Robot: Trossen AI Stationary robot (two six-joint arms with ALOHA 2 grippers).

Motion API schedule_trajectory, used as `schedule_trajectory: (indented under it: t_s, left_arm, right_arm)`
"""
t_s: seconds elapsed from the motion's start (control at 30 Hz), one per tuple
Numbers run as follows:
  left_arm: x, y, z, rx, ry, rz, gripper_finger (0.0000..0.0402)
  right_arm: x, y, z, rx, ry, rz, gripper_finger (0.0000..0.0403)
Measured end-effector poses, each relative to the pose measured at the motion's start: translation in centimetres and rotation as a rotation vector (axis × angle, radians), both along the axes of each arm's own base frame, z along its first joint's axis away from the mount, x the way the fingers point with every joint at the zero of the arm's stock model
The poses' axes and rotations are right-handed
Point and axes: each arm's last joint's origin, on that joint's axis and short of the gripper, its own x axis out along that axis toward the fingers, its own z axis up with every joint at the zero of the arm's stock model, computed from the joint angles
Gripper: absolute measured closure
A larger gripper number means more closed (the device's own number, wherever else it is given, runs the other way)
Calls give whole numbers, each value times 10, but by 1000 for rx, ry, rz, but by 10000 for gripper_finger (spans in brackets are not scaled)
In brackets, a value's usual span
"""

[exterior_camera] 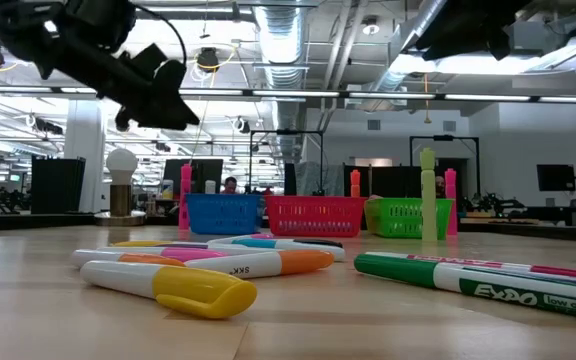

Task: Pick & Place Markers
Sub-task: Put the left large pink highlighter pen into the red bin

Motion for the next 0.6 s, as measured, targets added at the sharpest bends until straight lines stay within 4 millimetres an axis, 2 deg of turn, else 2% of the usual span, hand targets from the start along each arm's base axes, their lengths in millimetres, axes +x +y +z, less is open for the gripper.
schedule_trajectory:
  t_s: [0.3,0.6]
  left_arm:
    - [-8,10,-10,12,-6,58,238]
    - [-9,10,-9,65,43,24,225]
  right_arm:
    - [0,-2,0,3,1,-7,278]
    - [1,-2,0,5,-3,-5,278]
